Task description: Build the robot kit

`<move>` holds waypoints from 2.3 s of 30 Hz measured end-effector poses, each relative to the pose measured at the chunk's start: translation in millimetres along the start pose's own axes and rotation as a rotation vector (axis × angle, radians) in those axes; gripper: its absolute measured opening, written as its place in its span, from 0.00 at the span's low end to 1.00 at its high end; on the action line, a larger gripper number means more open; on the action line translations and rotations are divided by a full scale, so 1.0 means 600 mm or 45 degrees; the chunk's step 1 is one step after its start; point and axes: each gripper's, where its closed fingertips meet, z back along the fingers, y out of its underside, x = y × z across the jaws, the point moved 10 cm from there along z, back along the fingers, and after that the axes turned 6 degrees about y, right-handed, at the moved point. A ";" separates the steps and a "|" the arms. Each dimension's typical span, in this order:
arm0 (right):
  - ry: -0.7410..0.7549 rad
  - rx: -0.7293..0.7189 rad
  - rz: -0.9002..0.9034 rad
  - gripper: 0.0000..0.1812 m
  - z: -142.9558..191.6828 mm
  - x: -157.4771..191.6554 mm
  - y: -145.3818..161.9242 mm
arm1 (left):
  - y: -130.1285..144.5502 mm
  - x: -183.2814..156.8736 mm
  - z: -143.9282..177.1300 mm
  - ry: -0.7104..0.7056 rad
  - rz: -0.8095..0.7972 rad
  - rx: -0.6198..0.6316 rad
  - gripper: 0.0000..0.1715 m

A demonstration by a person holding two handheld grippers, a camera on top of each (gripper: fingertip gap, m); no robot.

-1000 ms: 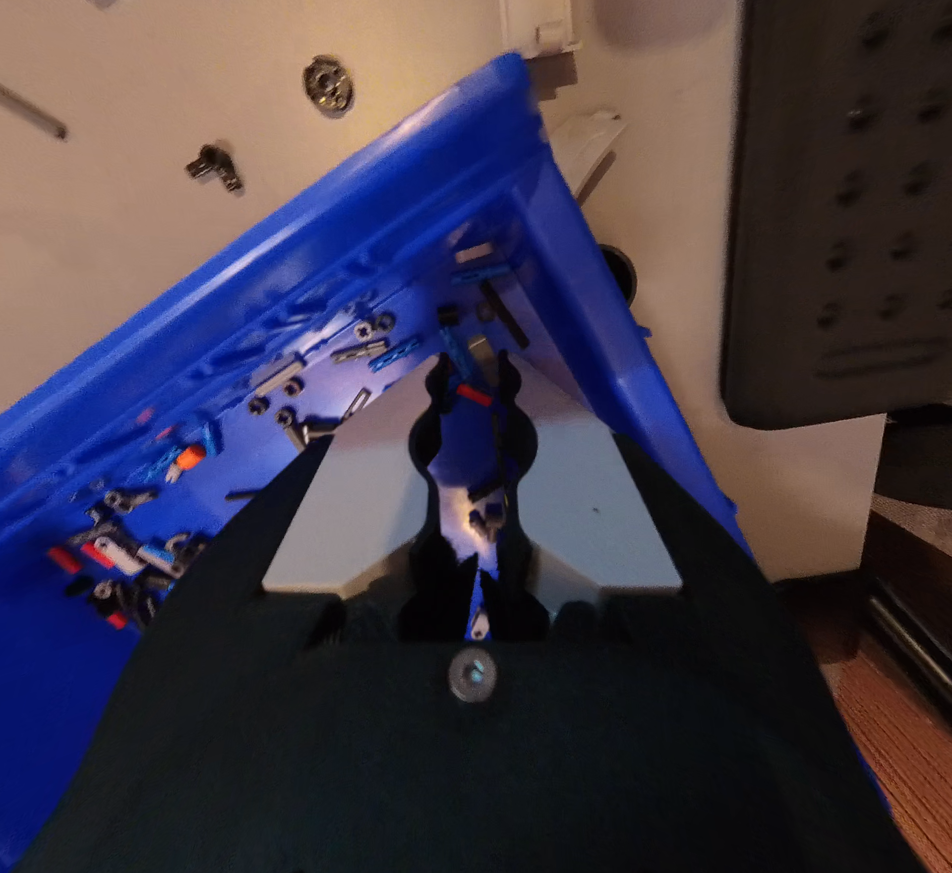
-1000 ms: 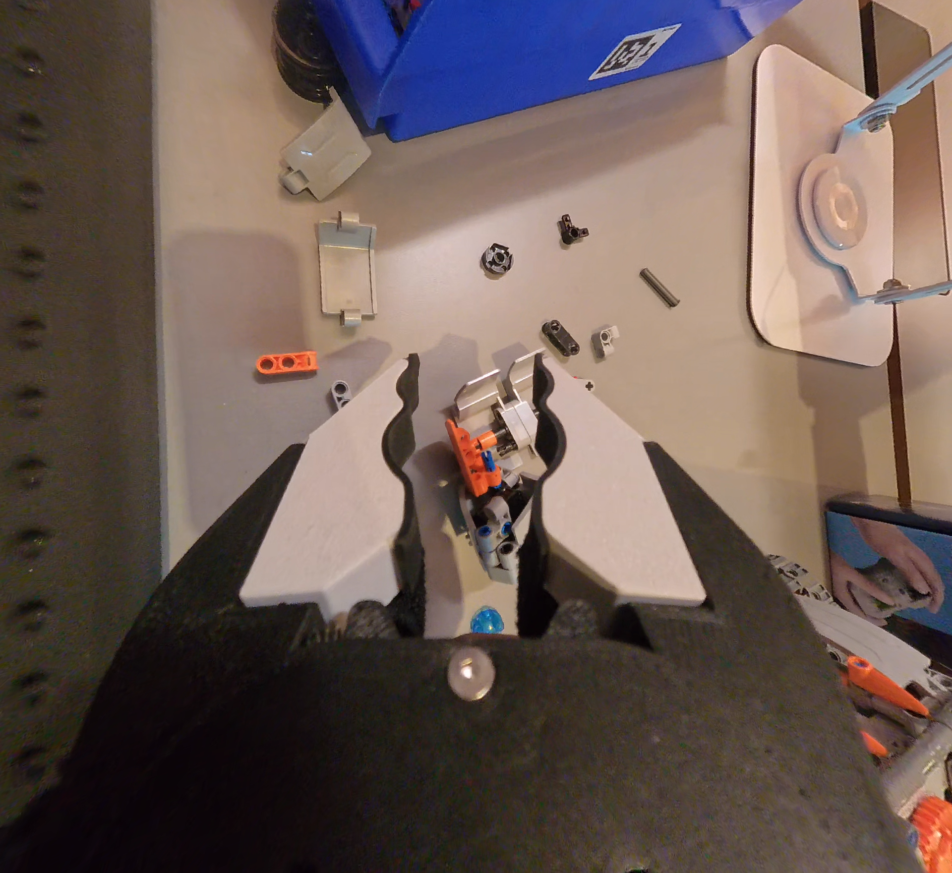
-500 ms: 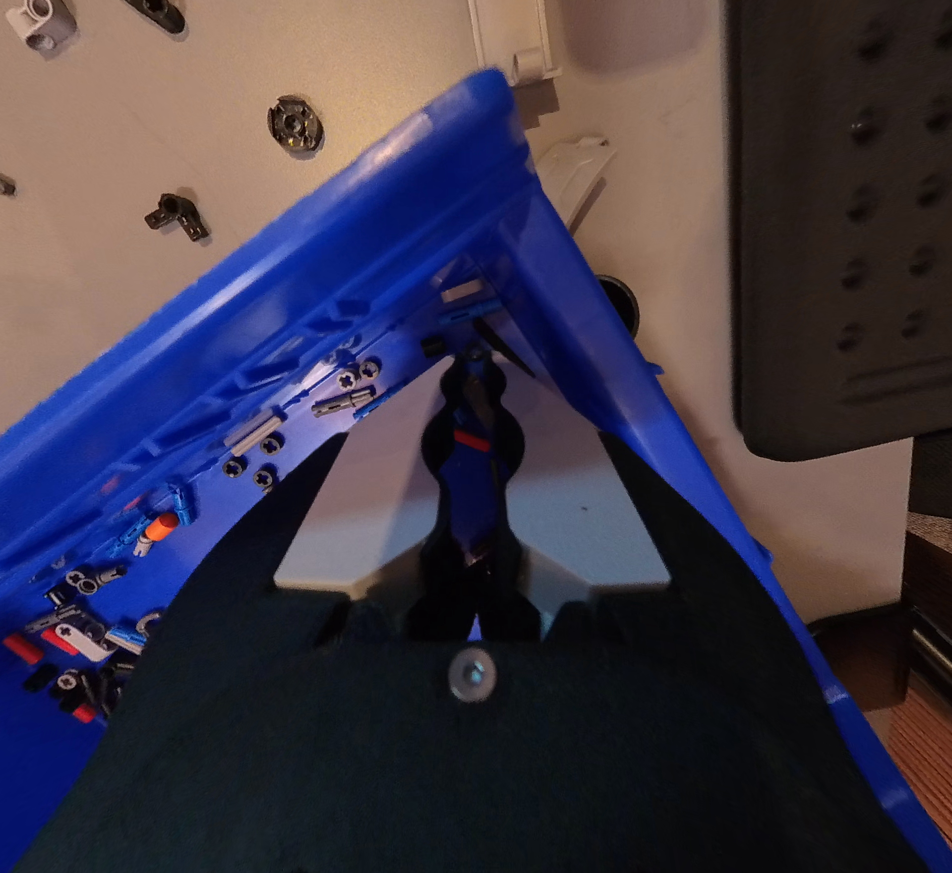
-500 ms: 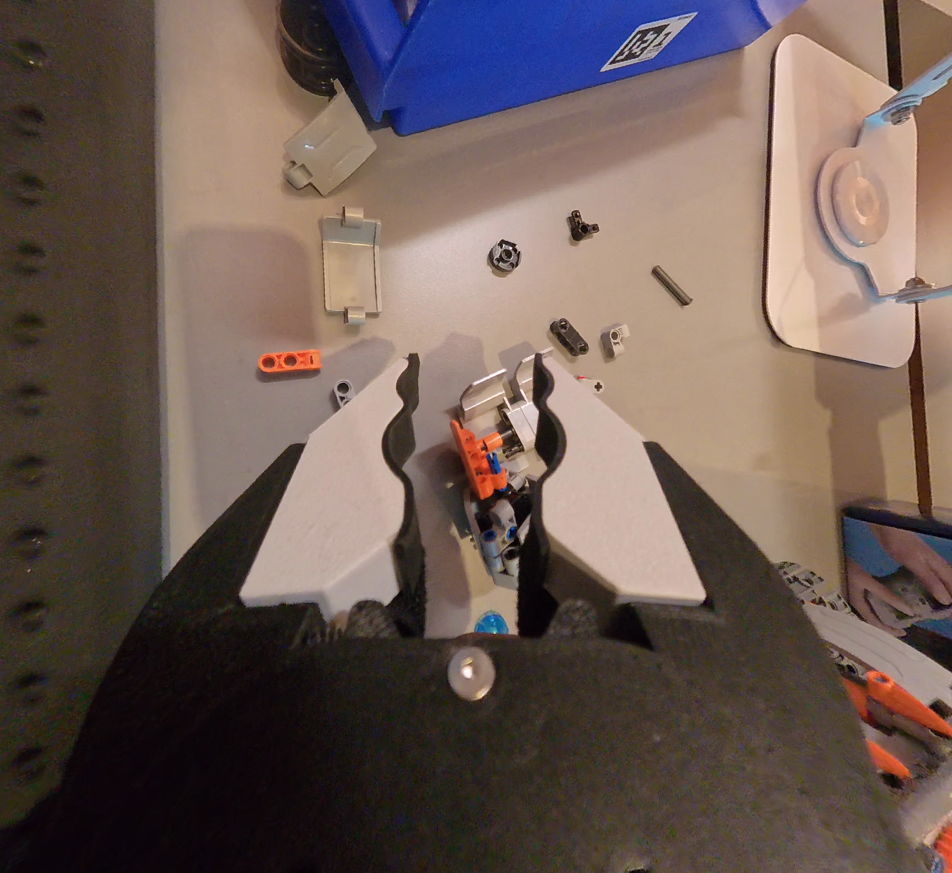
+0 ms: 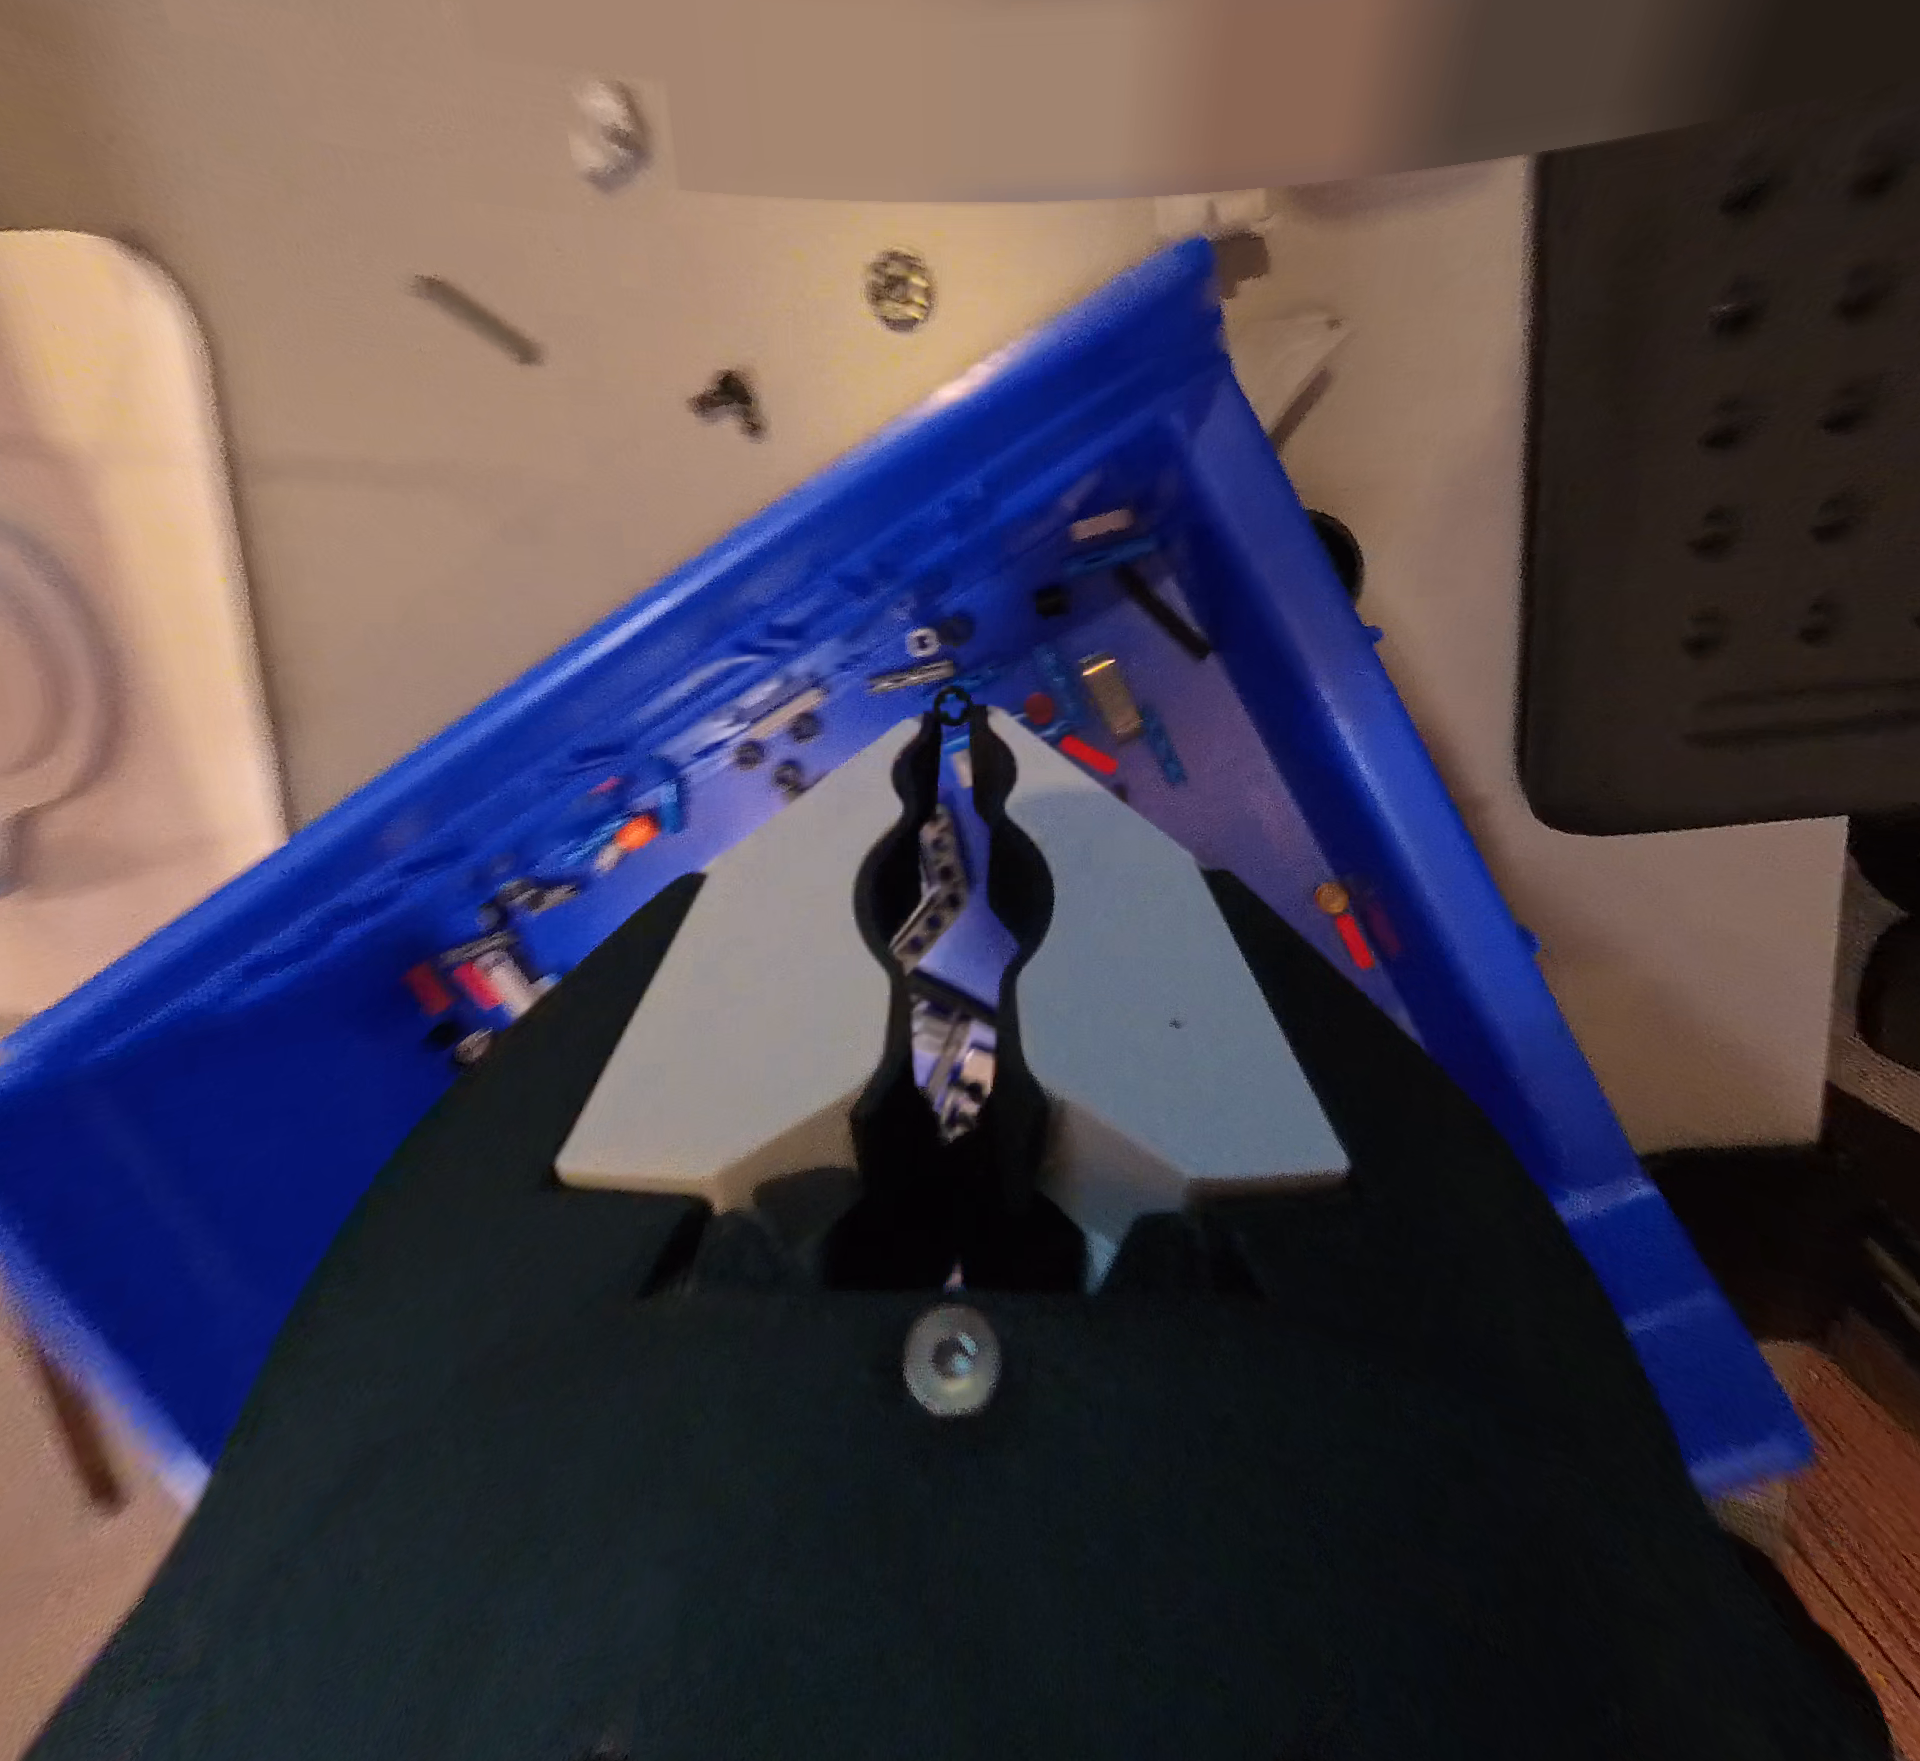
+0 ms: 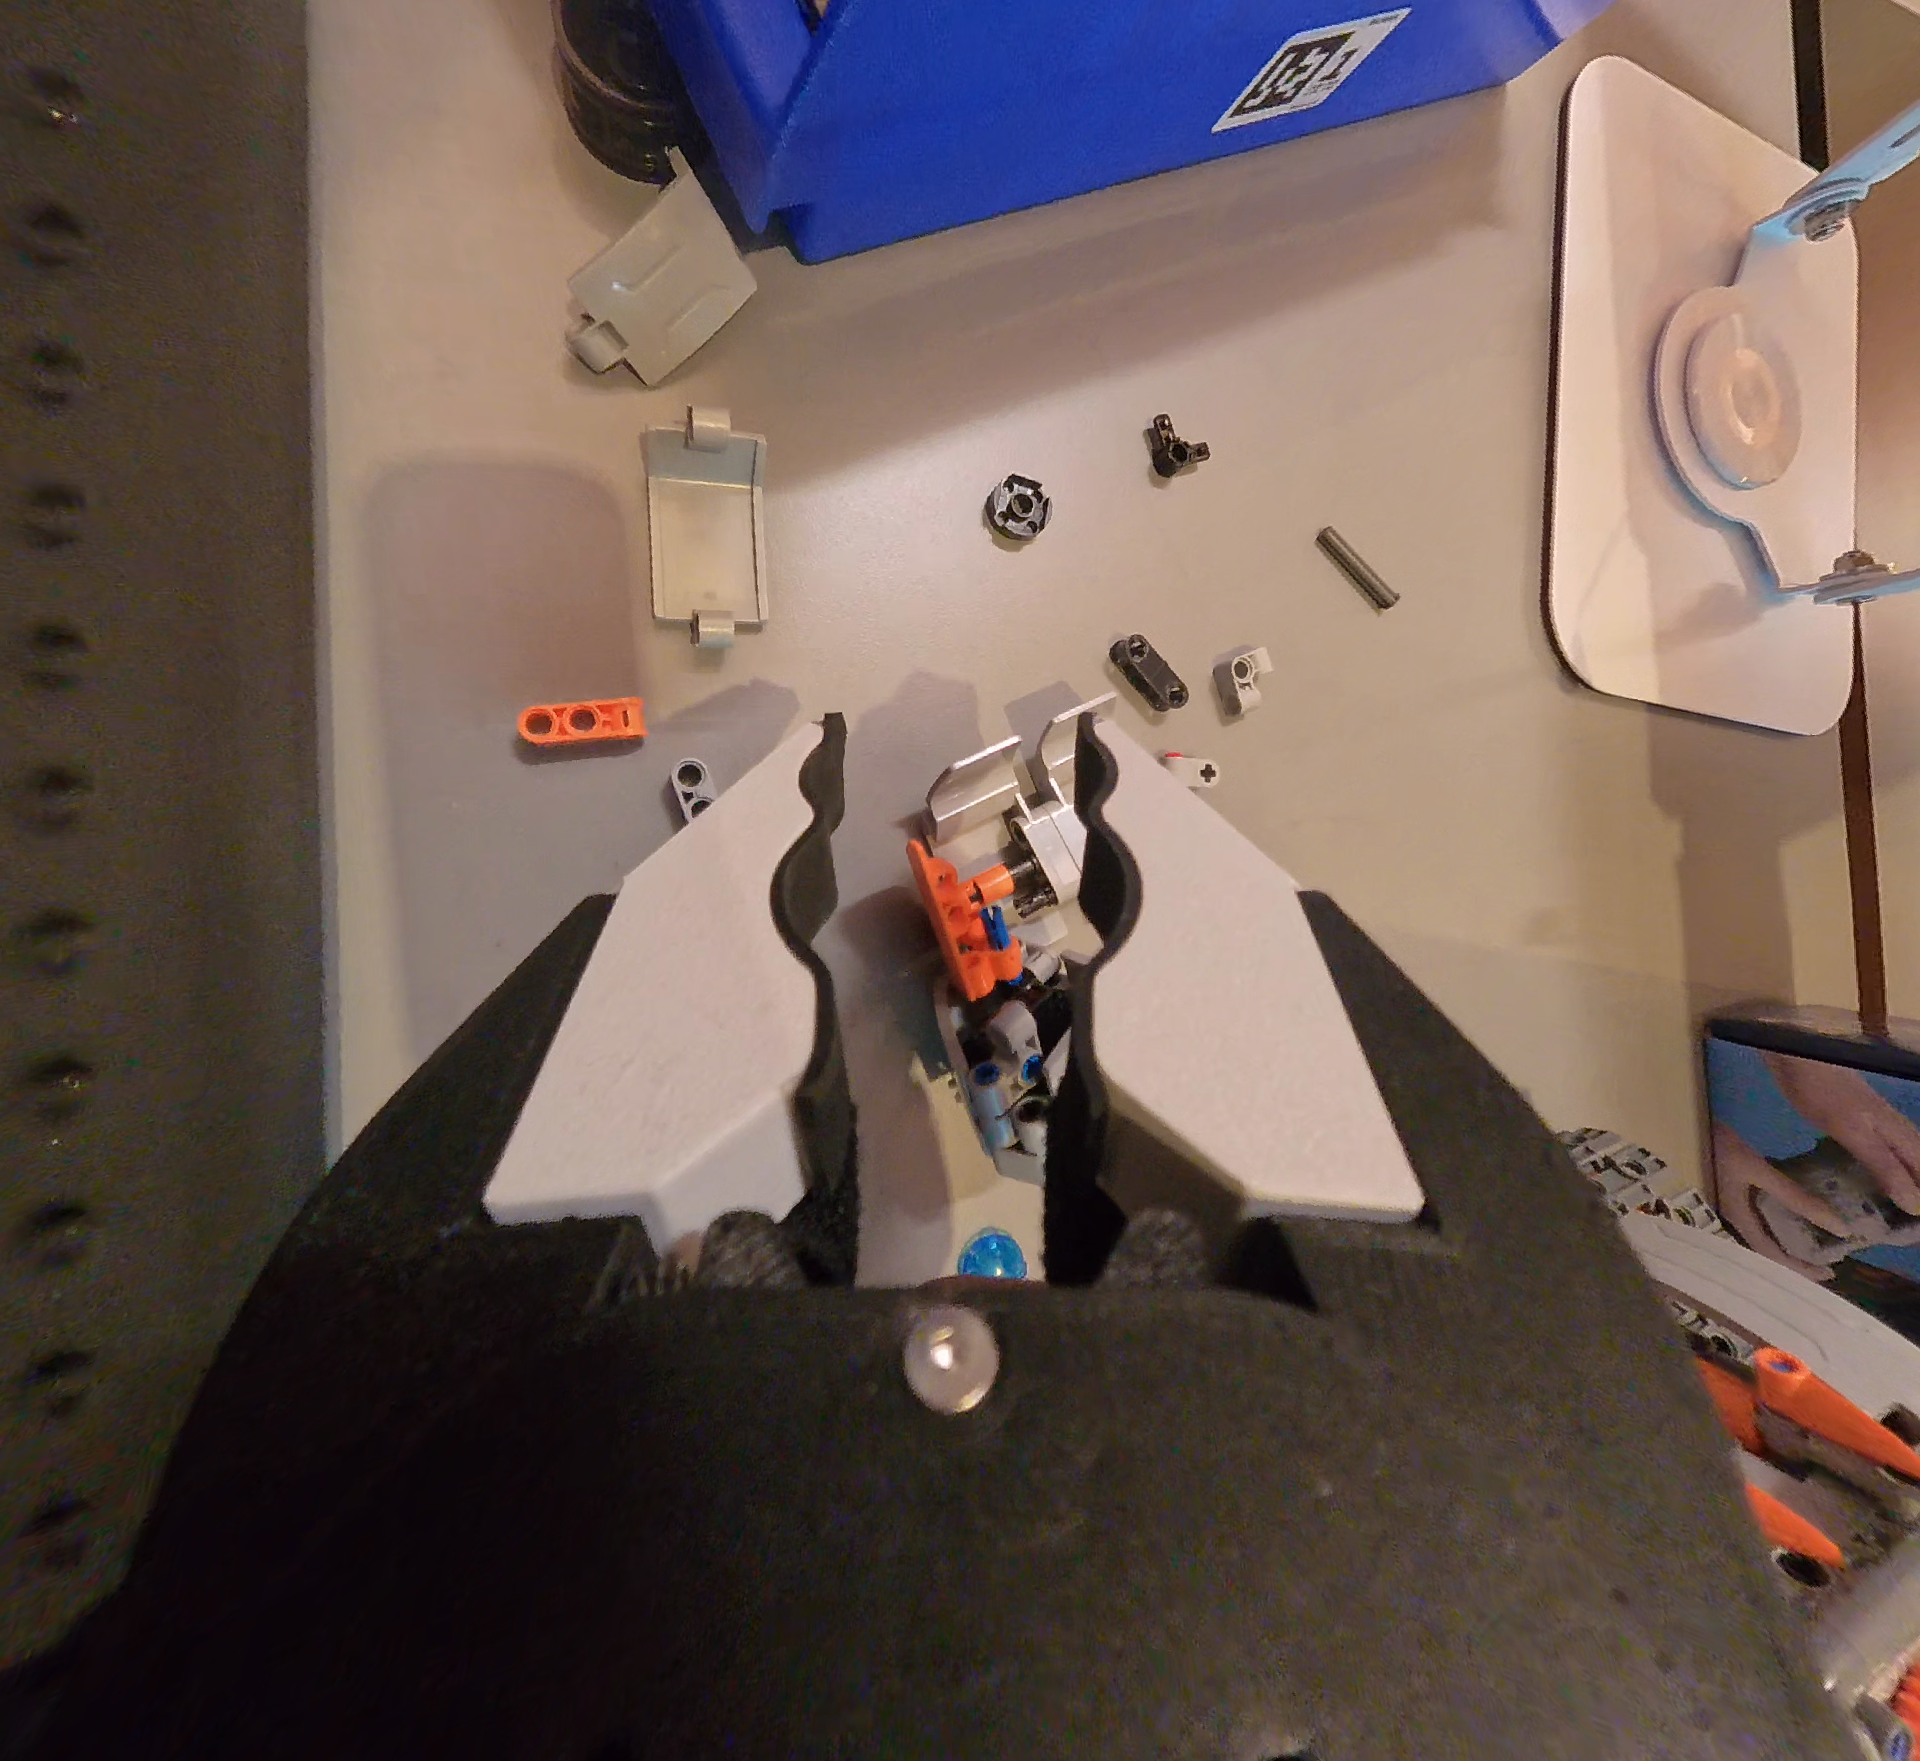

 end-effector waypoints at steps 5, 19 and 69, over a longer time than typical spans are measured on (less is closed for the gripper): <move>-0.006 0.001 0.002 0.23 -0.001 0.001 -0.001 | -0.056 0.024 0.087 -0.155 -0.061 -0.062 0.01; -0.003 -0.020 0.038 0.23 0.010 0.009 -0.008 | -0.199 0.108 -0.078 0.226 -0.252 0.364 0.02; -0.007 -0.009 0.067 0.23 0.007 0.015 -0.011 | 0.014 0.030 0.066 -0.278 0.194 0.089 0.11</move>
